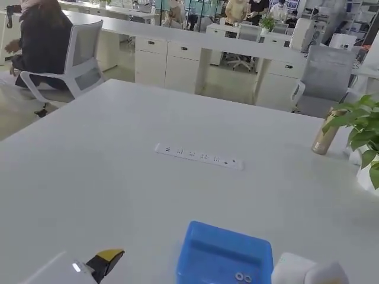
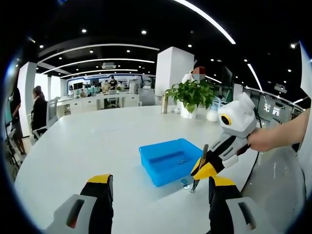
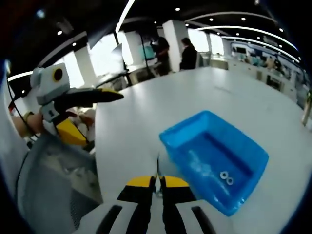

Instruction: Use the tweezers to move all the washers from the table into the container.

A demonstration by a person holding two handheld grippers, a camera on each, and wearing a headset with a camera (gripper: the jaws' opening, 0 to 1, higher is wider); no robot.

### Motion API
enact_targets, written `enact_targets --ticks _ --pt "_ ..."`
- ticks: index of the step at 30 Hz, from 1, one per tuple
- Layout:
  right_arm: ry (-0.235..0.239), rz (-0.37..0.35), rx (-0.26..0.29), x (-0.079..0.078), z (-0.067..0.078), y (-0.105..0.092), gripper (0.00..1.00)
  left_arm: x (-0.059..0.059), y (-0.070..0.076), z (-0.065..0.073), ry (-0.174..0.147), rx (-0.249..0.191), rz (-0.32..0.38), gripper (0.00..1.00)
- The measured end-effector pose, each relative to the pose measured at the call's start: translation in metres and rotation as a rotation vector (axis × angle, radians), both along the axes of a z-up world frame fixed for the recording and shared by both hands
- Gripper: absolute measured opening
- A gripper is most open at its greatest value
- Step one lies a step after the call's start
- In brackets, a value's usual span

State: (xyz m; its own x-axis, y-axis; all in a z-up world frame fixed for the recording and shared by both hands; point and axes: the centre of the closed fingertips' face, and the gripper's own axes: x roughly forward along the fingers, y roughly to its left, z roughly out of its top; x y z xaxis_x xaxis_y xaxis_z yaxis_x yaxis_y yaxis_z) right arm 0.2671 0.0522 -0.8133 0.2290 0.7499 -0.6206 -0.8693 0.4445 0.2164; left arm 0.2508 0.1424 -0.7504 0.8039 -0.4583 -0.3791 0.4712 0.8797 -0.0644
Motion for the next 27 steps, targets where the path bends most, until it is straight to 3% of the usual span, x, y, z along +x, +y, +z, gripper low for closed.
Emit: enact_targets --ticks 2,12,14,21,27 --pt "0.026 -0.012 0.02 0.0 0.003 0.001 0.03 0.0 -0.001 0.0 0.002 -0.003 -0.003 0.81" --pt "0.029 0.026 -0.012 -0.009 -0.004 0.006 0.03 0.0 0.0 0.0 0.001 -0.001 0.001 0.82" --pt "0.011 0.041 -0.022 -0.012 -0.002 0.009 0.03 0.0 0.0 0.0 0.003 -0.001 -0.001 0.82" --pt "-0.135 0.207 -0.115 -0.017 -0.006 0.009 0.03 0.0 0.0 0.0 0.0 0.002 -0.001 0.82" --pt "-0.187 0.269 -0.136 -0.024 -0.01 0.013 0.03 0.0 0.001 0.0 -0.002 0.001 0.004 0.82"
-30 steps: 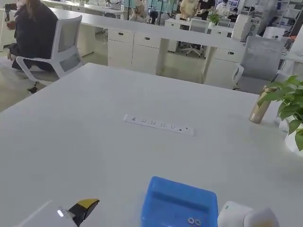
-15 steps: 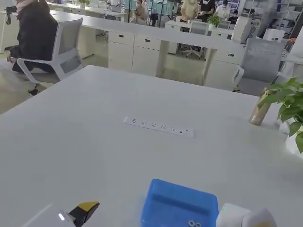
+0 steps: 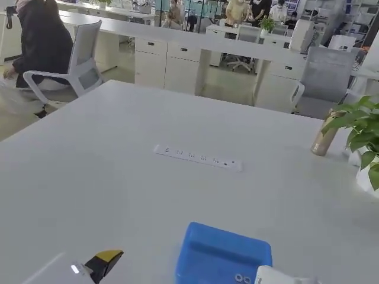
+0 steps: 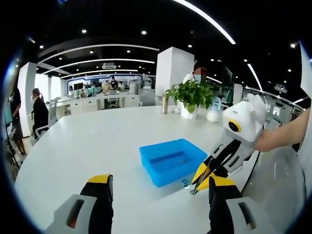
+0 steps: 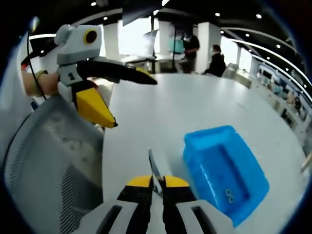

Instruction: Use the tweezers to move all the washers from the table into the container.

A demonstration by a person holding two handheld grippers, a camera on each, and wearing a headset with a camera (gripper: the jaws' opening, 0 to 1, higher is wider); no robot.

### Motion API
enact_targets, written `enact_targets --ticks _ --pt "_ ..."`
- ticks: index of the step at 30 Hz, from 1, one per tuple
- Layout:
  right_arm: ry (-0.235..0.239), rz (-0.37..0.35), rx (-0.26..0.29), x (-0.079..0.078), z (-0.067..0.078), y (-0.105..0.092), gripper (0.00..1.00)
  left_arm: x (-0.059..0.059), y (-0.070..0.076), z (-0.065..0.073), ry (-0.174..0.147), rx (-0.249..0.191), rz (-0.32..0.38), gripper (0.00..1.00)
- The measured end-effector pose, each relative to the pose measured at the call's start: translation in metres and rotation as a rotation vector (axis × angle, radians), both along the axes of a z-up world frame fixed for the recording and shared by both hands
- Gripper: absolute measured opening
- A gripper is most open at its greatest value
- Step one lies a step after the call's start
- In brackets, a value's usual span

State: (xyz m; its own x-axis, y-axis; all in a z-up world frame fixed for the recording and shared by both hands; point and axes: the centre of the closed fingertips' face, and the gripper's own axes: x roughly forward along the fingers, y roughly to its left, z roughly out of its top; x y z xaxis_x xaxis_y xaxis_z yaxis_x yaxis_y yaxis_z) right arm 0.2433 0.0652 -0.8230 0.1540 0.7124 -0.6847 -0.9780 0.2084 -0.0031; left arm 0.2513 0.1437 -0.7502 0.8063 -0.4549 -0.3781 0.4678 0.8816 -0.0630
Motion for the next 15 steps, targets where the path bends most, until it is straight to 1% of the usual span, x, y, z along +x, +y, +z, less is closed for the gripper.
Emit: enact_targets --ticks 6,7,9,11,12,15 --pt "-0.026 0.013 0.003 -0.001 -0.001 -0.003 0.03 0.0 0.0 0.001 -0.002 -0.004 0.003 0.81" --pt "-0.021 0.011 0.003 -0.001 -0.001 -0.004 0.03 0.0 0.0 0.001 -0.002 -0.005 0.002 0.81" --pt "-0.008 -0.005 0.022 -0.001 0.002 -0.005 0.03 0.0 0.0 0.001 -0.003 -0.006 0.001 0.81" --pt "0.008 -0.023 0.056 0.0 0.007 -0.004 0.03 0.0 0.0 0.001 -0.003 -0.006 0.003 0.81" --pt "0.013 -0.033 0.071 -0.001 0.013 -0.003 0.03 0.0 0.001 0.001 -0.002 -0.009 0.004 0.81" --pt "0.013 -0.044 0.088 0.003 0.017 -0.003 0.03 0.001 0.001 0.001 -0.004 -0.01 0.006 0.81"
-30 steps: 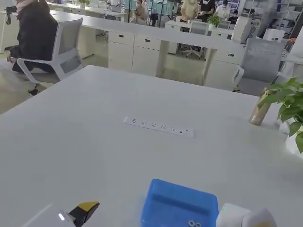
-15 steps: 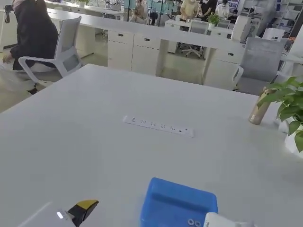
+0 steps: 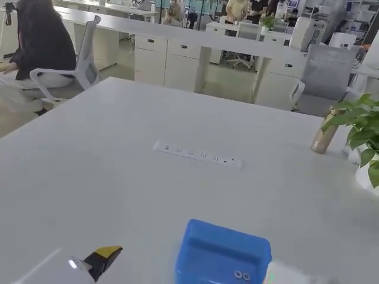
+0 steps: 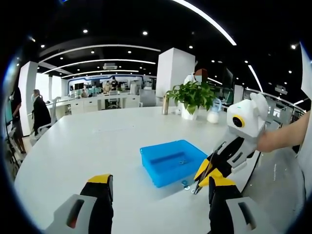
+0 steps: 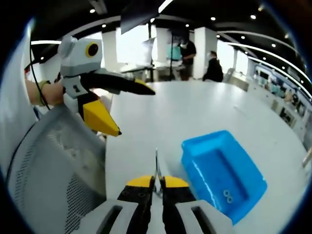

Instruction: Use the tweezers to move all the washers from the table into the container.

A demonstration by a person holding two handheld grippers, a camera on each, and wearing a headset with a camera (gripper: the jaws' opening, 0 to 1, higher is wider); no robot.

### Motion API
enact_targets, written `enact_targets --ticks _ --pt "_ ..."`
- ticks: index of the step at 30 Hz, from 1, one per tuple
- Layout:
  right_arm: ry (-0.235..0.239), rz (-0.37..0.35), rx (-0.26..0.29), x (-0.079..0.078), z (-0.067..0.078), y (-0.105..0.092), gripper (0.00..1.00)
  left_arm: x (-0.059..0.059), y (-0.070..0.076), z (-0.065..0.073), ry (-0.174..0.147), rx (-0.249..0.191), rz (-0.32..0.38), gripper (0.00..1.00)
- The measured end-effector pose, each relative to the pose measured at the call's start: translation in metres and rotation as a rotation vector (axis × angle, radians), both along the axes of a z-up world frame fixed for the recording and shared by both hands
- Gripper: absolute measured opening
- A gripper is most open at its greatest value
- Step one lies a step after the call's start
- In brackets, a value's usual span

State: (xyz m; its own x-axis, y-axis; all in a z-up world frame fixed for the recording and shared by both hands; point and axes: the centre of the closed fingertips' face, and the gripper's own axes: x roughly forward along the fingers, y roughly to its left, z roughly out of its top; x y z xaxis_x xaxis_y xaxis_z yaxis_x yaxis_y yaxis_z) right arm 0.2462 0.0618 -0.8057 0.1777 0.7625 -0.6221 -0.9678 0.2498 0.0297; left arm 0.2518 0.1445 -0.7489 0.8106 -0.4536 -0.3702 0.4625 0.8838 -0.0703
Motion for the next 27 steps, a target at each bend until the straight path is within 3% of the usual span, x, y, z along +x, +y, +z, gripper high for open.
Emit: enact_targets --ticks 4,8,10,27 --pt "0.0 -0.02 0.018 0.004 0.01 0.0 0.03 0.0 -0.001 0.0 0.002 0.001 -0.004 0.81" --pt "0.071 -0.103 0.142 0.012 0.029 0.005 0.03 0.0 -0.001 0.0 0.003 -0.001 -0.002 0.81" --pt "0.078 -0.129 0.172 0.017 0.038 0.004 0.03 0.0 0.0 0.0 0.002 0.0 -0.001 0.81" --pt "0.106 -0.261 0.281 0.055 0.072 -0.008 0.03 0.0 0.0 0.0 0.003 -0.001 0.0 0.81"
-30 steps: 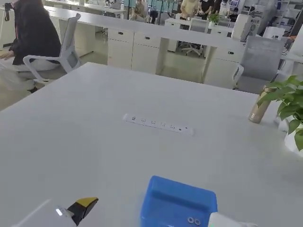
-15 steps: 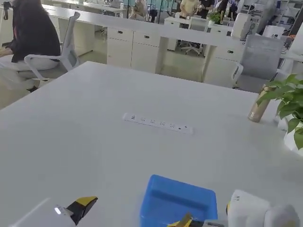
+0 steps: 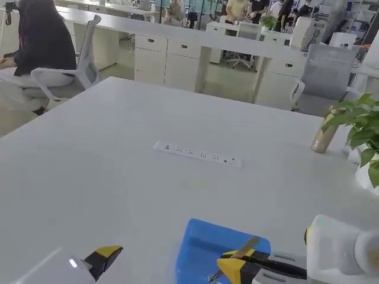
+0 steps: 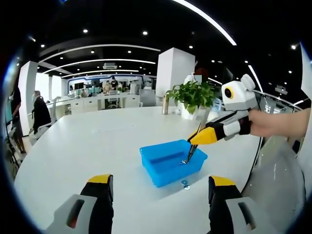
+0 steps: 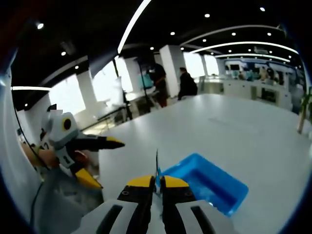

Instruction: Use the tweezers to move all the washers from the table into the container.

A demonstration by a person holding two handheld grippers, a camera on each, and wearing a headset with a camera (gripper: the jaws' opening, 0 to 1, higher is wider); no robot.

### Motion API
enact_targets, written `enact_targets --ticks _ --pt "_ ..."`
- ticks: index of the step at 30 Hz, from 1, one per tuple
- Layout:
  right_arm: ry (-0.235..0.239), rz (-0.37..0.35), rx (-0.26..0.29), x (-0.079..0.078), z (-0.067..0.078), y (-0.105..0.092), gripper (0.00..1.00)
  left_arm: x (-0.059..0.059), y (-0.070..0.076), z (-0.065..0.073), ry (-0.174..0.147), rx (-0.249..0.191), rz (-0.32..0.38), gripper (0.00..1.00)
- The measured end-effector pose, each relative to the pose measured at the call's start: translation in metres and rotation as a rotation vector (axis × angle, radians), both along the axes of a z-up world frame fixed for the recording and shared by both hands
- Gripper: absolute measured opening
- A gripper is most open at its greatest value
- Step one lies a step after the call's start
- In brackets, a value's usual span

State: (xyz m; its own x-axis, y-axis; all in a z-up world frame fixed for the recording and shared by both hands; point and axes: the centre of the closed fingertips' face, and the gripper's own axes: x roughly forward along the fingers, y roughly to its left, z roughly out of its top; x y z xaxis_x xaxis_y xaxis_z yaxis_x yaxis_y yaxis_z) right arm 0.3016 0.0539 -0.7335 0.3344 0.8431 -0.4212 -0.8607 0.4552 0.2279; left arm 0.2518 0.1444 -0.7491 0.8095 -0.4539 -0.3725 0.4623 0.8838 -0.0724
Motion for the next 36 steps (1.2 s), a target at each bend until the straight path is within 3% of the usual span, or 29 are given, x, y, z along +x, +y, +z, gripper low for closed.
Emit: enact_targets --ticks 7,13,24,36 --pt "0.014 -0.048 0.023 0.019 0.005 -0.004 0.03 0.0 0.0 0.0 0.0 -0.002 0.0 0.81" --pt "0.021 -0.069 0.007 0.029 0.0 -0.006 0.03 0.0 0.0 0.0 0.0 -0.004 0.001 0.81" --pt "0.075 -0.13 -0.062 0.053 -0.024 -0.019 0.03 0.0 0.0 -0.001 0.003 -0.002 -0.002 0.81" --pt "0.136 -0.151 -0.125 0.066 -0.051 -0.022 0.03 0.0 -0.001 -0.002 0.008 0.0 -0.007 0.8"
